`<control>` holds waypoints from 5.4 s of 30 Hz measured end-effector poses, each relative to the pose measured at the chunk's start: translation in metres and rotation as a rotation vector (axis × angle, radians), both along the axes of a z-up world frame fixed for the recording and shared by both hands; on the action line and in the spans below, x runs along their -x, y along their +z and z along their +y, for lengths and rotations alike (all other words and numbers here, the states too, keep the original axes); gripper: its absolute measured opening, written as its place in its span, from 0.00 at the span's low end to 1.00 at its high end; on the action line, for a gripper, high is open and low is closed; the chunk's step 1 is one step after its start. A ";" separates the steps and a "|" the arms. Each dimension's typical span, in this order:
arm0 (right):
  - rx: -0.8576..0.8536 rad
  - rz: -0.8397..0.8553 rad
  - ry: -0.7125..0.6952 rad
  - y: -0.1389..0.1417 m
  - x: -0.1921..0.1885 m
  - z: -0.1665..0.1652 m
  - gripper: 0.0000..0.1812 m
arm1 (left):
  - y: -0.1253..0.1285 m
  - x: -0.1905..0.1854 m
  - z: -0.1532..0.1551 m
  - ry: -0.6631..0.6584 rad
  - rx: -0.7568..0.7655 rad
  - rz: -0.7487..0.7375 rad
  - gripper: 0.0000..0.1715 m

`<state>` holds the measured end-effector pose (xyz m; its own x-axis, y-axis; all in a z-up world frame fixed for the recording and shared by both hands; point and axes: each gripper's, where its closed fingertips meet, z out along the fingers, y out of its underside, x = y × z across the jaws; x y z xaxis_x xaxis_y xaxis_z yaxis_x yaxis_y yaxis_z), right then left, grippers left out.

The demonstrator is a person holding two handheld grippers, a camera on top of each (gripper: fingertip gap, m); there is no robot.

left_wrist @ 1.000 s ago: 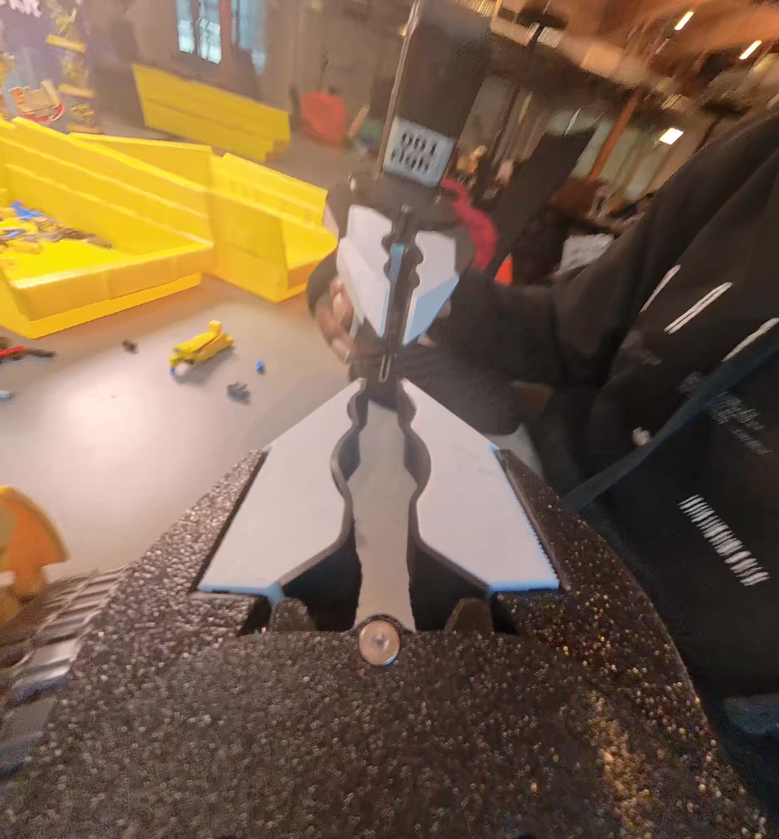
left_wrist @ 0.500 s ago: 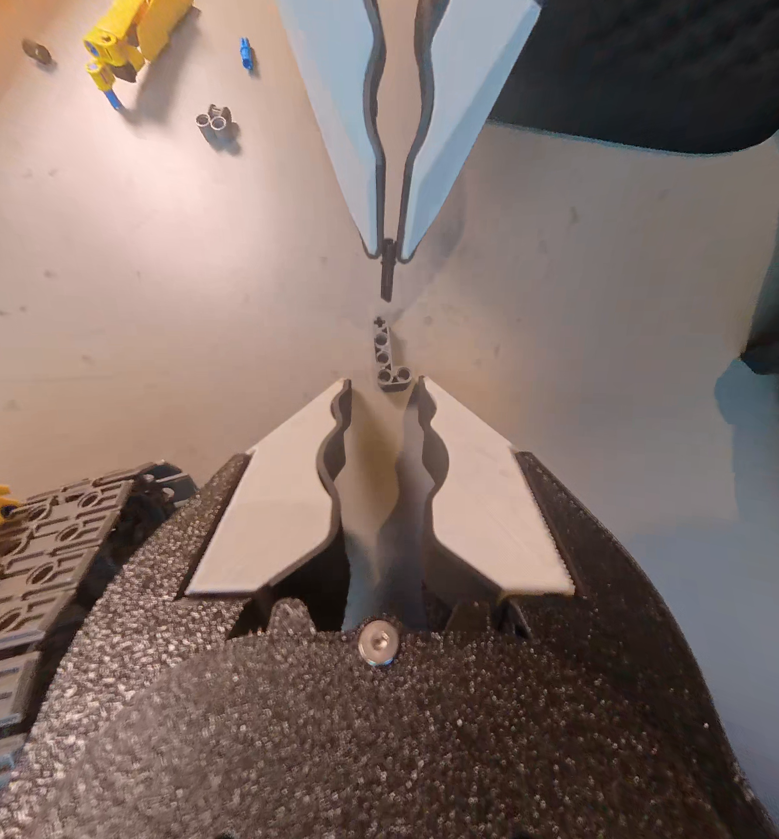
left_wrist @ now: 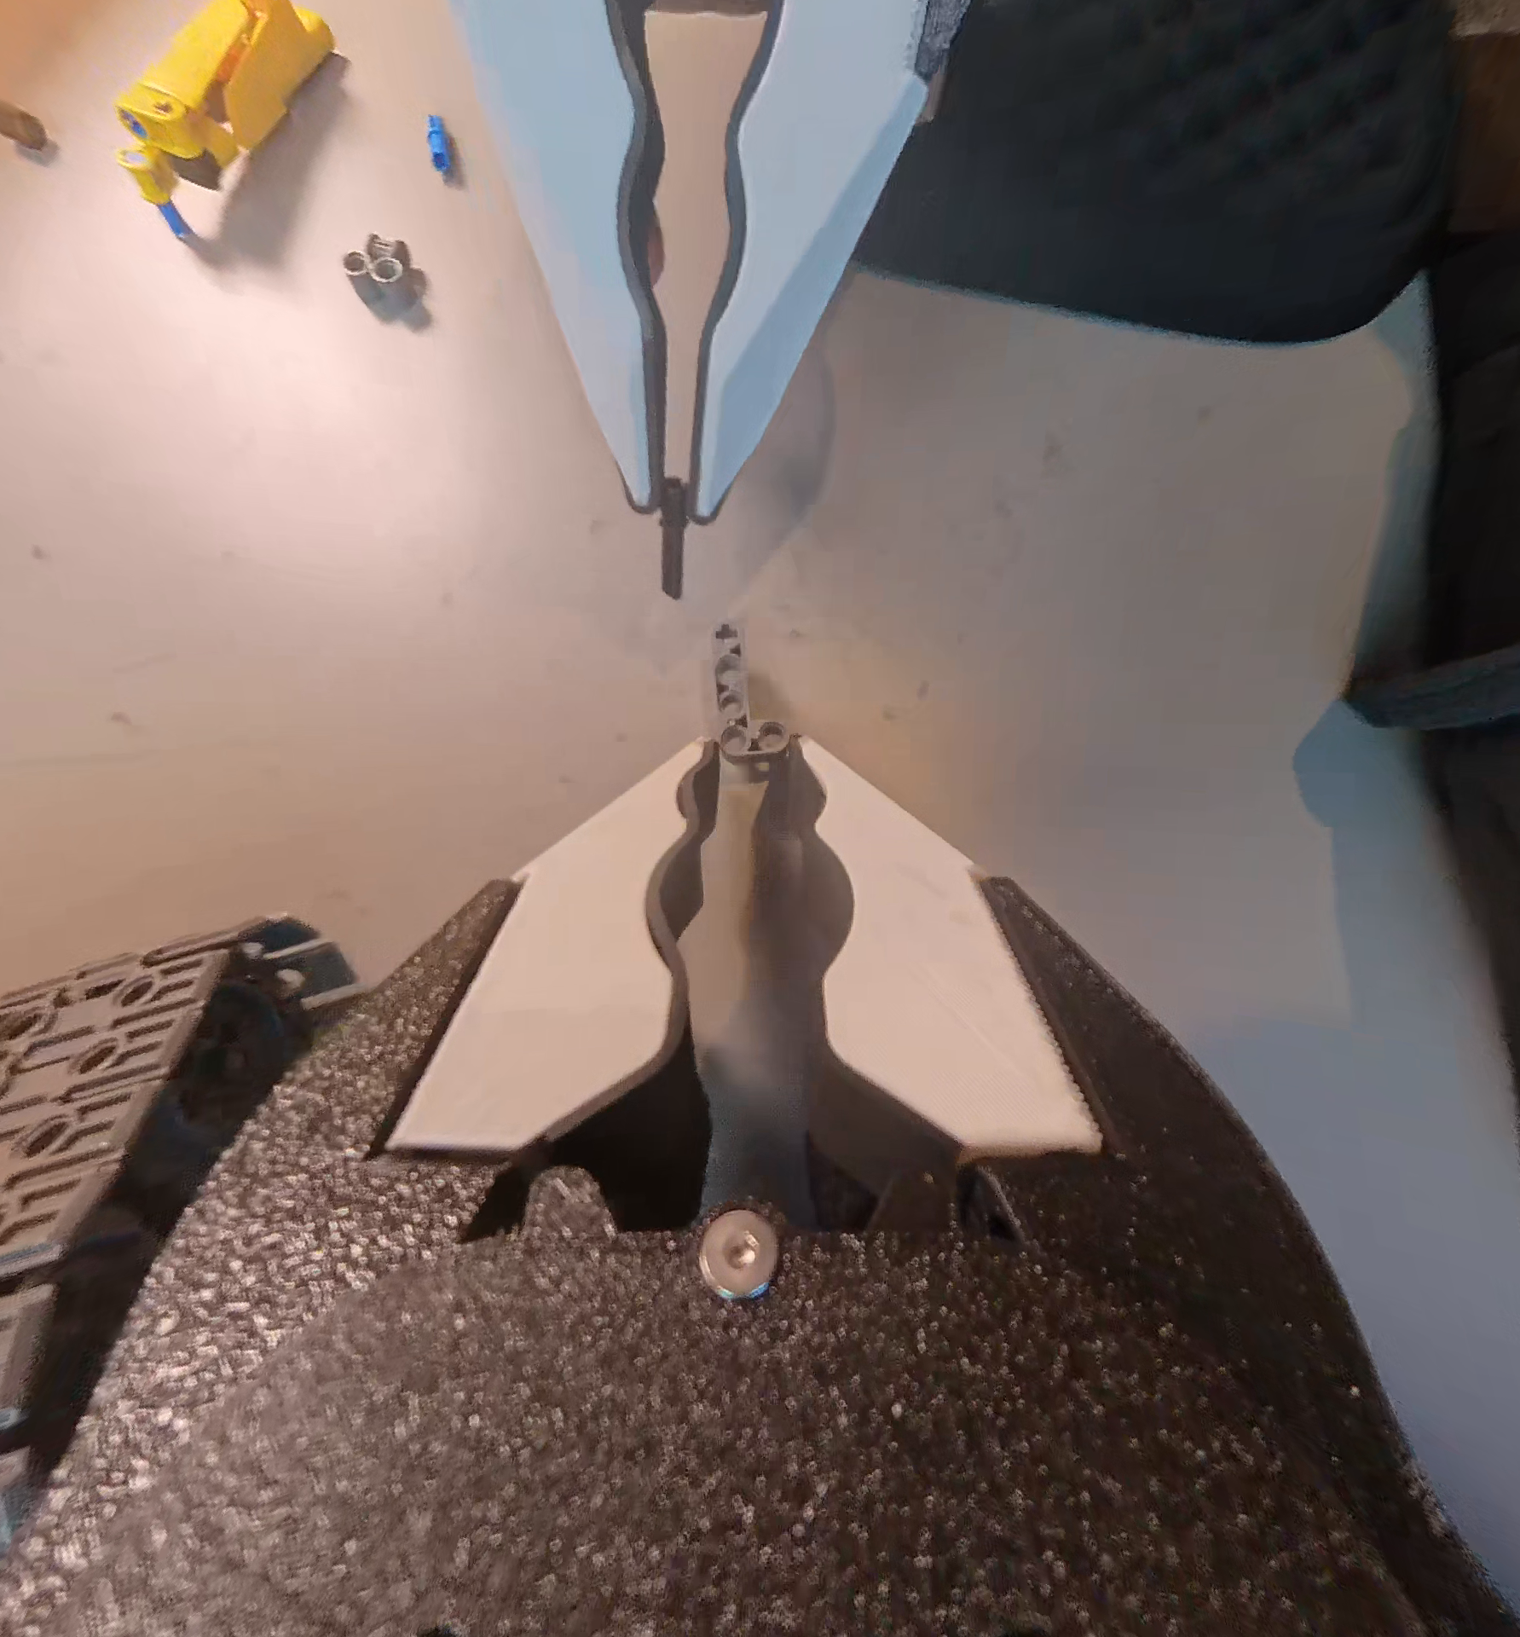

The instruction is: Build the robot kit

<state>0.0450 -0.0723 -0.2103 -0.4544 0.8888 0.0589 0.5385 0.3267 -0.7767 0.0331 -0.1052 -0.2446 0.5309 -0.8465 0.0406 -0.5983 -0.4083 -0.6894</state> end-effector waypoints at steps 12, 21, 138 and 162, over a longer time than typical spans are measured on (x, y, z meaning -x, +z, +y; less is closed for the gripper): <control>0.052 0.013 0.001 0.001 -0.012 -0.012 0.03 | 0.005 0.008 0.000 0.103 0.264 -0.209 0.13; 0.031 -0.010 -0.028 -0.007 -0.016 -0.011 0.03 | 0.016 0.008 -0.011 -0.049 -0.050 -0.015 0.10; -0.078 -0.111 0.164 -0.015 -0.015 -0.017 0.02 | 0.017 -0.011 -0.005 0.036 -0.055 -0.041 0.12; 0.055 0.225 0.171 0.061 0.004 -0.046 0.04 | 0.080 -0.015 -0.012 -0.007 -0.220 -0.383 0.02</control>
<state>0.0409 -0.1187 -0.1494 -0.5791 0.8050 0.1286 0.2917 0.3519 -0.8894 0.0481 -0.1171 -0.1647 0.5072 -0.8603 0.0514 -0.2849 -0.2236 -0.9321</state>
